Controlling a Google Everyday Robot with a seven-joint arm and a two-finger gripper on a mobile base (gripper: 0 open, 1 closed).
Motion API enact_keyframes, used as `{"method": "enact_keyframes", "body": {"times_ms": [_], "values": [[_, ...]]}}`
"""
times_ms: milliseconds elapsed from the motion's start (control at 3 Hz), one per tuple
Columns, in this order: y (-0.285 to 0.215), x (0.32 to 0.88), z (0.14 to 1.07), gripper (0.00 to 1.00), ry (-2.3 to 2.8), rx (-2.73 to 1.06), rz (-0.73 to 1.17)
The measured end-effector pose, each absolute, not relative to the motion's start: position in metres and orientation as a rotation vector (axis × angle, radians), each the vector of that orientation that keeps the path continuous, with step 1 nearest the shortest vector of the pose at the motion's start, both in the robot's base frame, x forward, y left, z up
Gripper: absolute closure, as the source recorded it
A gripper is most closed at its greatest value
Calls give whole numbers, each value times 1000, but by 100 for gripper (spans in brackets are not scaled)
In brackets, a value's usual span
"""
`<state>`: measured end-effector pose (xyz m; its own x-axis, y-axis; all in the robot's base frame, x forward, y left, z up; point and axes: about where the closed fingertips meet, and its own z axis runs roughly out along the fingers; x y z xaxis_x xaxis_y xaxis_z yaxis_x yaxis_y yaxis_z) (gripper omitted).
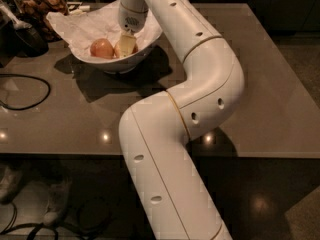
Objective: Pick apple from white bowl
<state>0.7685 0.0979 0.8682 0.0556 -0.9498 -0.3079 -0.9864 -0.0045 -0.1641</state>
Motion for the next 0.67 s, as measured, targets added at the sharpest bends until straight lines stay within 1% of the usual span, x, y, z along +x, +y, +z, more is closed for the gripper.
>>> {"method": "enact_keyframes", "body": {"times_ms": [333,667], "values": [[98,769,868,57,1948,-2009,154],[98,769,868,80,1948,-2009,154]]}}
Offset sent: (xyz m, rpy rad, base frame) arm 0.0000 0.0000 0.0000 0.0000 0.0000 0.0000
